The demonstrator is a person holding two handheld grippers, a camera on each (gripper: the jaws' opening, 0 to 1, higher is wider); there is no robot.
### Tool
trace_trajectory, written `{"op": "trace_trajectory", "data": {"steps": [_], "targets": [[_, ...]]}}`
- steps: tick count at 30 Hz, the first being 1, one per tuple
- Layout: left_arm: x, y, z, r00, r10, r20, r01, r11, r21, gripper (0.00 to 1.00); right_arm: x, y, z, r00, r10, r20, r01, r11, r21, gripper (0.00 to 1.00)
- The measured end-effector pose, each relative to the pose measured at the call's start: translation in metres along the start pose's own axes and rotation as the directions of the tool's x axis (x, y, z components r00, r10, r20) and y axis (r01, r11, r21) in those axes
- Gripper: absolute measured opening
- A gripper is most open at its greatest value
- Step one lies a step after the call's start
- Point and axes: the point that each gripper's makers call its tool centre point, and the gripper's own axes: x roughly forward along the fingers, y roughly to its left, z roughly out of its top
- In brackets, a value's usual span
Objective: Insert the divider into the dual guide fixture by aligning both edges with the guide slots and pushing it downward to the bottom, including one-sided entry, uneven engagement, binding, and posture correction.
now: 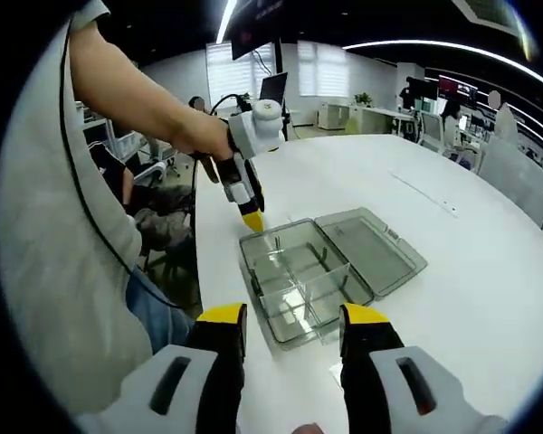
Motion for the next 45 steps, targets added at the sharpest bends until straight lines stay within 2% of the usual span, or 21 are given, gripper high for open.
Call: {"op": "trace_trajectory", "data": {"steps": [9,14,17,21,39,45], "targets": [[0.010,0.001,0.001,0.998,0.038,-0.044,-0.039,0.999,-0.038,0.44,-0.005,-0.003,-0.002,1.000,-0.013,-0.010,0.013,1.000,-0.003,0.37],[0.012,0.006,0.004,0.994,0.082,-0.077,-0.085,0.996,-0.040,0.40,-0.007,-0.004,-0.003,1.000,-0.018,-0.012,0.018,1.000,-0.006,0.37],[0.013,0.008,0.003,0.988,0.120,-0.095,-0.122,0.992,-0.013,0.38,-0.008,-0.004,-0.002,1.000,-0.018,-0.006,0.018,1.000,-0.006,0.37],[0.012,0.008,0.002,0.986,0.126,-0.105,-0.132,0.990,-0.056,0.37,-0.007,-0.003,-0.001,1.000,-0.014,-0.001,0.014,1.000,-0.006,0.37],[0.011,0.007,0.000,0.983,0.130,-0.131,-0.142,0.986,-0.090,0.37,-0.009,-0.004,-0.003,1.000,-0.008,0.004,0.008,1.000,-0.009,0.36],[0.013,0.006,0.000,0.978,0.131,-0.163,-0.150,0.982,-0.112,0.34,-0.011,-0.003,-0.007,1.000,-0.005,-0.006,0.005,1.000,-0.006,0.36]]}}
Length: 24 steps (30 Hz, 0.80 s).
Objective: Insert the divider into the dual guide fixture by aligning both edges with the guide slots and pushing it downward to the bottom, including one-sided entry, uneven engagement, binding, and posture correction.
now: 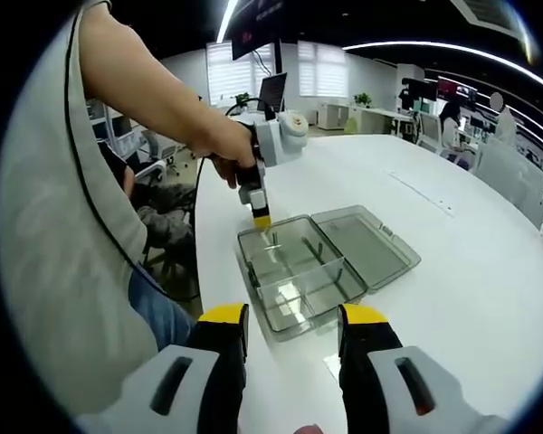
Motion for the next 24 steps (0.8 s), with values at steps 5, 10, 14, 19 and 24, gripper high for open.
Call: {"op": "trace_trajectory", "data": {"steps": [5,10,14,19,24], "targets": [[-0.0006,-0.0035,-0.0013,1.000,0.008,-0.013,-0.008,1.000,-0.019,0.31,-0.0012,0.0009,-0.0013,1.000,0.001,-0.008,-0.001,1.000,0.000,0.36],[-0.0019,-0.0038,-0.0022,1.000,0.010,-0.010,-0.010,1.000,-0.026,0.30,-0.0019,0.0018,-0.0011,1.000,0.006,-0.011,-0.006,1.000,-0.004,0.36],[-0.0014,-0.0037,-0.0020,1.000,0.005,-0.023,-0.005,1.000,-0.013,0.30,-0.0037,0.0019,0.0029,1.000,0.006,0.003,-0.006,1.000,-0.004,0.35],[-0.0014,-0.0036,-0.0014,1.000,-0.003,-0.026,0.004,1.000,0.011,0.30,-0.0042,0.0000,0.0031,1.000,0.004,-0.005,-0.004,1.000,-0.017,0.35],[-0.0003,-0.0029,-0.0007,0.999,-0.011,-0.031,0.012,0.999,0.033,0.29,-0.0049,0.0004,0.0019,1.000,0.002,-0.022,-0.003,1.000,-0.020,0.36]]}}
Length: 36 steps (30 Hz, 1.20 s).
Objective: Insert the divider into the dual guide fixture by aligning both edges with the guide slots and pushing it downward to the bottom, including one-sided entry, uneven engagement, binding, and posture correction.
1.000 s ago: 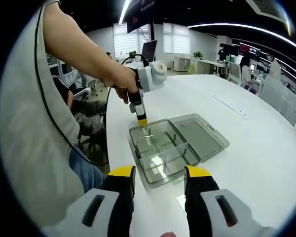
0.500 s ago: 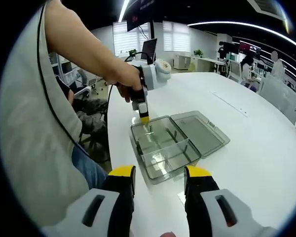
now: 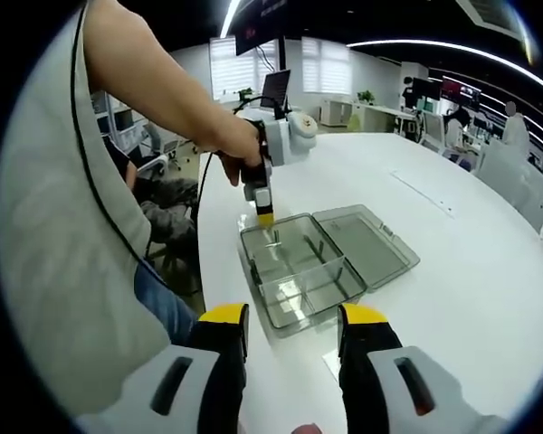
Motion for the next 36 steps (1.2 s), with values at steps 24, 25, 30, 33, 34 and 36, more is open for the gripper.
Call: {"op": "trace_trajectory", "data": {"steps": [24,25,30,33,34,36], "targets": [[0.002,-0.001,0.004,1.000,-0.019,0.007,0.018,0.992,0.122,0.29,0.012,-0.003,0.015,1.000,-0.011,-0.021,0.012,1.000,0.016,0.37],[0.002,-0.001,0.004,1.000,-0.019,0.007,0.018,0.990,0.137,0.29,0.012,-0.004,0.014,1.000,-0.014,-0.026,0.015,1.000,0.016,0.37],[0.001,-0.001,0.005,0.999,-0.027,0.028,0.021,0.981,0.195,0.28,0.010,-0.012,0.017,0.999,-0.028,-0.023,0.029,0.999,0.022,0.37],[0.000,-0.001,0.005,0.999,-0.030,0.036,0.022,0.977,0.212,0.28,0.010,-0.013,0.016,0.999,-0.031,-0.021,0.032,0.999,0.028,0.37],[-0.001,-0.001,0.005,0.999,-0.032,0.039,0.023,0.976,0.216,0.28,0.011,-0.013,0.015,0.999,-0.028,-0.024,0.029,0.999,0.030,0.37],[0.000,0.000,0.005,0.998,-0.035,0.048,0.024,0.974,0.223,0.28,0.011,-0.011,0.014,0.999,-0.025,-0.030,0.026,0.999,0.024,0.37]]}}
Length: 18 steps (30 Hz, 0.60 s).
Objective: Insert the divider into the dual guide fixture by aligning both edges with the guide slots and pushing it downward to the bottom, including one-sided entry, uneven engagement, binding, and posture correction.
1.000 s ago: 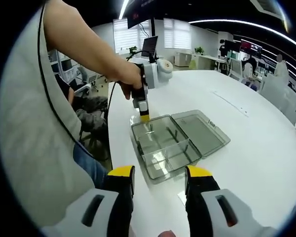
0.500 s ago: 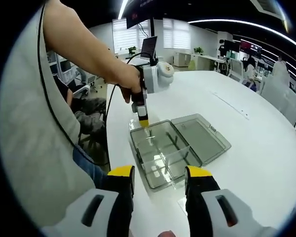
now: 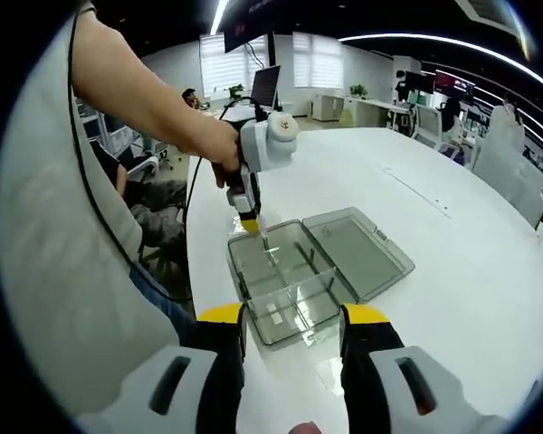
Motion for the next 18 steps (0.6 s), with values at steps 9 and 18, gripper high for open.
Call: {"op": "trace_trajectory", "data": {"steps": [9,18], "targets": [[-0.0017,-0.0001,-0.0009,0.998,-0.015,0.055,0.013,1.000,0.027,0.28,0.0025,0.0010,0.0002,1.000,-0.005,-0.005,0.005,1.000,0.010,0.38],[-0.0040,-0.0002,-0.0018,0.992,-0.041,0.117,0.038,0.999,0.027,0.27,0.0062,0.0034,0.0002,1.000,-0.008,-0.010,0.008,1.000,0.020,0.39]]}}
